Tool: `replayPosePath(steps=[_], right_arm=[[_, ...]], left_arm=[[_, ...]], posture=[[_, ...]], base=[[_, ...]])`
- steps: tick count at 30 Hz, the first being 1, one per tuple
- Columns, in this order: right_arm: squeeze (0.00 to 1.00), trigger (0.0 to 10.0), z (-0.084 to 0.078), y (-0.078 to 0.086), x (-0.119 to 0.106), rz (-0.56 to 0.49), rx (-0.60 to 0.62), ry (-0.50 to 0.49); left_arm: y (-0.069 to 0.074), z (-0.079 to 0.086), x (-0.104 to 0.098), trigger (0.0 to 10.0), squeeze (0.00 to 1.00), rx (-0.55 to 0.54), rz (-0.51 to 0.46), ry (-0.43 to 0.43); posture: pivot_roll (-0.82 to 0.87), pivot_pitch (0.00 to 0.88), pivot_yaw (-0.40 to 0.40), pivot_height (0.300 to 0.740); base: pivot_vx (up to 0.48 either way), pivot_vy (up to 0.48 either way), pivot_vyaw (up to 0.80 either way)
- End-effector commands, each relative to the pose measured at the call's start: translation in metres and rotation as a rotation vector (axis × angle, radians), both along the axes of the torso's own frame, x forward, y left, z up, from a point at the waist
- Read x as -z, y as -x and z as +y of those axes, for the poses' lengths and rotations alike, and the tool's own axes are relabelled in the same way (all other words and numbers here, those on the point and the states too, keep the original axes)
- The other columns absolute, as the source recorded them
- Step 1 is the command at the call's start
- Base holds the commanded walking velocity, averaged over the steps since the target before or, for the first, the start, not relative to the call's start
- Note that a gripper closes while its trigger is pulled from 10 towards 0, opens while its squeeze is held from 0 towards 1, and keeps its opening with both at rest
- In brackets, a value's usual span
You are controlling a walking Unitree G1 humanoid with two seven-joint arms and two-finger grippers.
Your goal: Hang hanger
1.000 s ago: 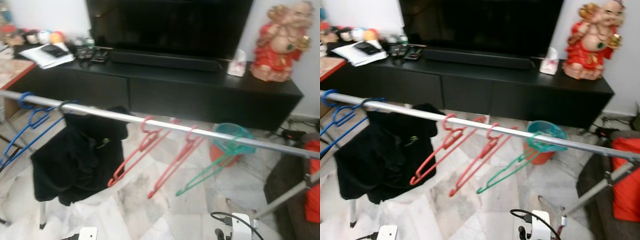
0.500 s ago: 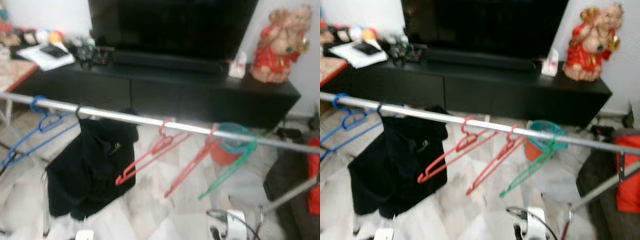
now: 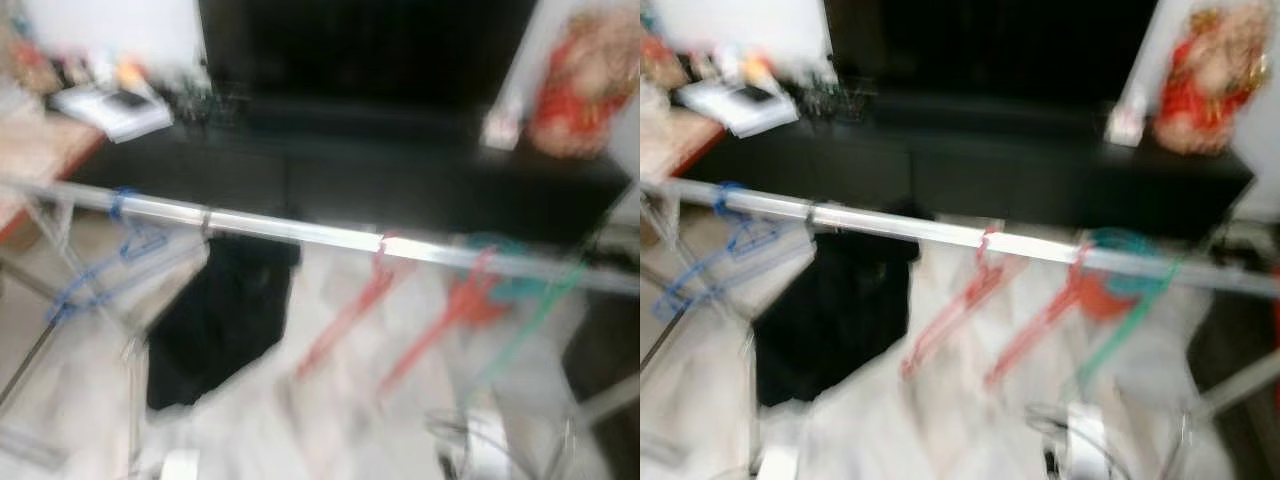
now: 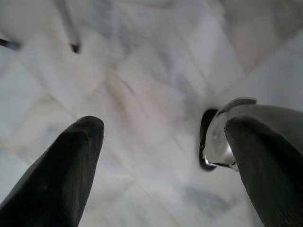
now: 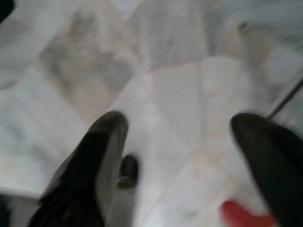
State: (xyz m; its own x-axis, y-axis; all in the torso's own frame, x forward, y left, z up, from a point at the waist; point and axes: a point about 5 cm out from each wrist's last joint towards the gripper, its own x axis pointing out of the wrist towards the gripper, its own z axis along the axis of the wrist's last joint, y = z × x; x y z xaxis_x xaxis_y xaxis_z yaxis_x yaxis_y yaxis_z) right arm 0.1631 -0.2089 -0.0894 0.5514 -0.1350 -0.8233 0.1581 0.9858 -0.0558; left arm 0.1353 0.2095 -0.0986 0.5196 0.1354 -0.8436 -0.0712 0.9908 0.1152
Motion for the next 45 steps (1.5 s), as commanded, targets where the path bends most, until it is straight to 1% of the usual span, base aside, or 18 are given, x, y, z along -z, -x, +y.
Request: replayPosePath(steps=[1,12,14,37,39,43,45], right_arm=[[0.0,10.0,0.0073,-0.0018,0.0005,-0.003,-0.003,-0.017],[0.0,10.0,0.007,-0.0007,0.0011,0.003,0.009,-0.016],[0.0,10.0,0.0071,0.0001,0.0015,0.006,0.029,-0.019],[0.0,10.0,0.007,0.0015,0.0022,0.017,0.013,-0.012],[0.0,10.0,0.007,0.0014,0.0022,0.018,0.01,-0.012],[0.0,10.0,0.0071,0.0013,0.0021,0.017,0.006,-0.013],[0.0,10.0,0.0071,0.0013,0.0021,0.017,0.007,-0.013]], left_arm=[[0.0048,0.0034,0.0011,10.0,0.0,0.004,0.017,-0.011],[0.0056,0.0022,0.0016,10.0,0.0,0.029,0.022,-0.015],[0.0053,0.002,0.0014,10.0,0.0,0.031,0.018,-0.01],[0.0019,-0.0026,0.0006,10.0,0.0,0.034,-0.009,0.02],[0.0022,-0.0026,0.0007,10.0,0.0,0.014,-0.011,0.032],[0.001,-0.0027,0.0004,10.0,0.0,0.061,-0.003,0.009],[0.0005,-0.0032,0.0002,10.0,0.0,0.066,-0.005,0.012]], posture=[[0.01,0.0,-0.047,0.74],[0.01,0.0,-0.047,0.74],[0.01,0.0,-0.047,0.74],[0.02,0.0,-0.046,0.74],[0.02,0.0,-0.046,0.74],[0.02,0.0,-0.046,0.74],[0.02,0.0,-0.046,0.74]], base=[[0.0,0.247,0.0],[0.0,0.0,0.0],[0.0,0.0,-0.58],[0.0,0.0,-0.71],[0.0,0.0,-0.69],[0.0,0.0,-0.69],[0.0,-0.308,-0.7]])
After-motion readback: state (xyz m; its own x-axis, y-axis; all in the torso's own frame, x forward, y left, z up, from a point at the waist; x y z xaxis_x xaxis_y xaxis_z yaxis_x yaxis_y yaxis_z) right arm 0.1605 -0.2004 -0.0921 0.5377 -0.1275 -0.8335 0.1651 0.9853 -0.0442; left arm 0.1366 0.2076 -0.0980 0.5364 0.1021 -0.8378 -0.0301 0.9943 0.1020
